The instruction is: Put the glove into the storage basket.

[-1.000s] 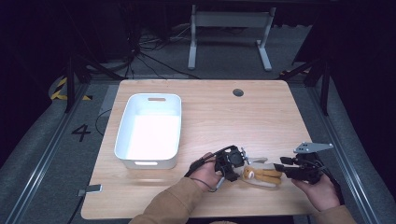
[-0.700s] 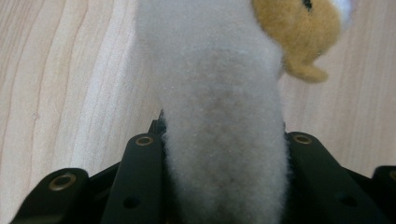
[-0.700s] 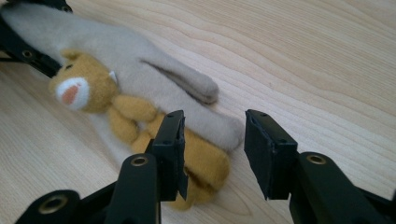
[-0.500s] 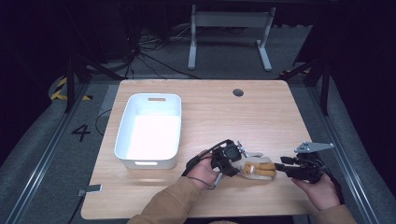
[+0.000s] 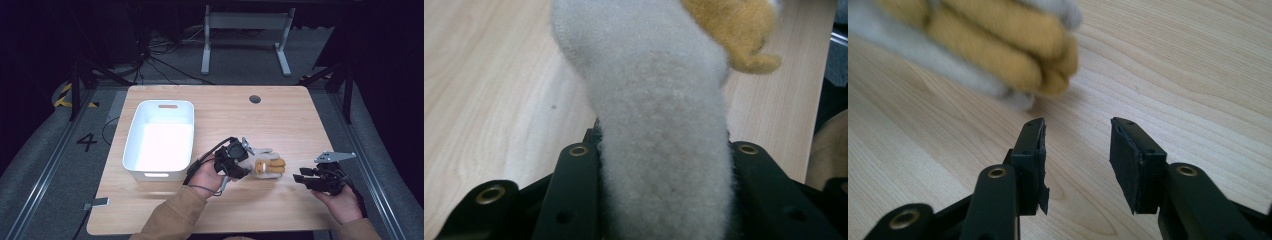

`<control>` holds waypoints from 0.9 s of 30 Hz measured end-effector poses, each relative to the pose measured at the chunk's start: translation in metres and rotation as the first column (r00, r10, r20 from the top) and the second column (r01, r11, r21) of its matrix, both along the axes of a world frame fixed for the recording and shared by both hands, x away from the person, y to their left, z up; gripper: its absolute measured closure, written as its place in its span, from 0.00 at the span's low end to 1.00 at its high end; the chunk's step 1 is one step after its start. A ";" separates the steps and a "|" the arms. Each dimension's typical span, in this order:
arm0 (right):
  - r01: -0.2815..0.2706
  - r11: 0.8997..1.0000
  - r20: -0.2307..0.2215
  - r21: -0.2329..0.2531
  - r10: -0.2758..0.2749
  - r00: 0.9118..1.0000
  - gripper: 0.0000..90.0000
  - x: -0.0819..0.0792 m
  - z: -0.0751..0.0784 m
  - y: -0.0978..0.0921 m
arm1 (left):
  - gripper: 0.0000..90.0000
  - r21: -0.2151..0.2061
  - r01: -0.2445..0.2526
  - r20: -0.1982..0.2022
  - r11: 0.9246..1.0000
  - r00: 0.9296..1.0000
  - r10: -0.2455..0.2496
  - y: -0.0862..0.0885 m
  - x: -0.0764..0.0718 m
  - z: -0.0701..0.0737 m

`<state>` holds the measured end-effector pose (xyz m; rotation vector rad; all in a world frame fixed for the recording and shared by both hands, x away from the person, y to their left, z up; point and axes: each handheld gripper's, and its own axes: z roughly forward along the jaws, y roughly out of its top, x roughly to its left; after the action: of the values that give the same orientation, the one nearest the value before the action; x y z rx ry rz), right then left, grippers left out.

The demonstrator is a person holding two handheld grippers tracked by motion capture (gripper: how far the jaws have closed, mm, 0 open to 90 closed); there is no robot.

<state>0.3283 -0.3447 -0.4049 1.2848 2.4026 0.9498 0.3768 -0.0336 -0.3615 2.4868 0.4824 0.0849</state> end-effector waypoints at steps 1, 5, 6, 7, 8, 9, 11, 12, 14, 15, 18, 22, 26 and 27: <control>0.002 1.000 0.000 -0.003 -0.002 1.000 0.64 0.000 0.000 0.000 | 0.72 -0.003 -0.009 -0.003 1.000 1.000 0.009 0.002 -0.001 0.003; 0.000 1.000 -0.011 0.001 0.000 1.000 0.64 0.003 -0.003 0.000 | 0.72 -0.018 -0.036 0.009 0.999 0.999 0.037 0.012 -0.001 0.013; 0.000 1.000 -0.011 -0.001 0.000 1.000 0.64 0.004 -0.003 0.000 | 0.72 -0.023 -0.049 0.013 0.999 0.999 0.050 0.015 0.000 0.016; -0.005 1.000 -0.013 0.003 0.005 1.000 0.64 0.005 -0.004 0.001 | 0.72 -0.025 -0.061 0.015 0.998 0.998 0.061 0.018 0.000 0.018; -0.006 1.000 -0.016 -0.001 0.006 1.000 0.64 0.006 -0.004 0.002 | 0.72 -0.030 -0.073 0.016 0.997 0.997 0.074 0.022 0.002 0.020; -0.012 1.000 -0.016 -0.001 0.012 1.000 0.64 0.007 -0.004 0.003 | 0.72 -0.030 -0.084 0.017 0.996 0.996 0.084 0.026 0.002 0.022; -0.014 1.000 -0.020 0.001 0.014 1.000 0.64 0.008 -0.005 0.005 | 0.72 -0.036 -0.102 0.019 0.994 0.995 0.103 0.032 0.003 0.025; -0.020 1.000 -0.019 0.002 0.020 1.000 0.64 0.009 -0.005 0.005 | 0.72 -0.039 -0.114 0.025 0.993 0.993 0.115 0.036 0.004 0.028; -0.027 1.000 -0.024 0.001 0.027 0.999 0.64 0.011 -0.006 0.008 | 0.72 -0.046 -0.136 0.031 0.990 0.990 0.138 0.043 0.005 0.032; -0.031 1.000 -0.025 0.000 0.031 0.999 0.64 0.012 -0.007 0.009 | 0.72 -0.053 -0.146 0.031 0.988 0.989 0.148 0.047 0.006 0.034; -0.043 0.999 -0.028 -0.002 0.043 0.999 0.64 0.015 -0.008 0.013 | 0.72 -0.067 -0.178 0.038 0.982 0.983 0.181 0.060 0.009 0.040; -0.056 0.998 -0.031 -0.005 0.056 0.998 0.64 0.018 -0.010 0.018 | 0.72 -0.090 -0.242 0.044 0.966 0.968 0.247 0.078 0.010 0.045; -0.071 0.997 -0.037 -0.002 0.071 0.997 0.64 0.023 -0.010 0.022 | 0.72 -0.093 -0.303 0.063 0.949 0.949 0.309 0.098 0.011 0.049; -0.073 0.997 -0.036 -0.003 0.073 0.997 0.64 0.024 -0.010 0.024 | 0.72 -0.094 -0.317 0.066 0.944 0.944 0.324 0.102 0.011 0.049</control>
<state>0.3525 -0.3210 -0.4150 1.2308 2.4935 0.9486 0.3880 0.0687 -0.3122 2.2940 0.8361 0.2873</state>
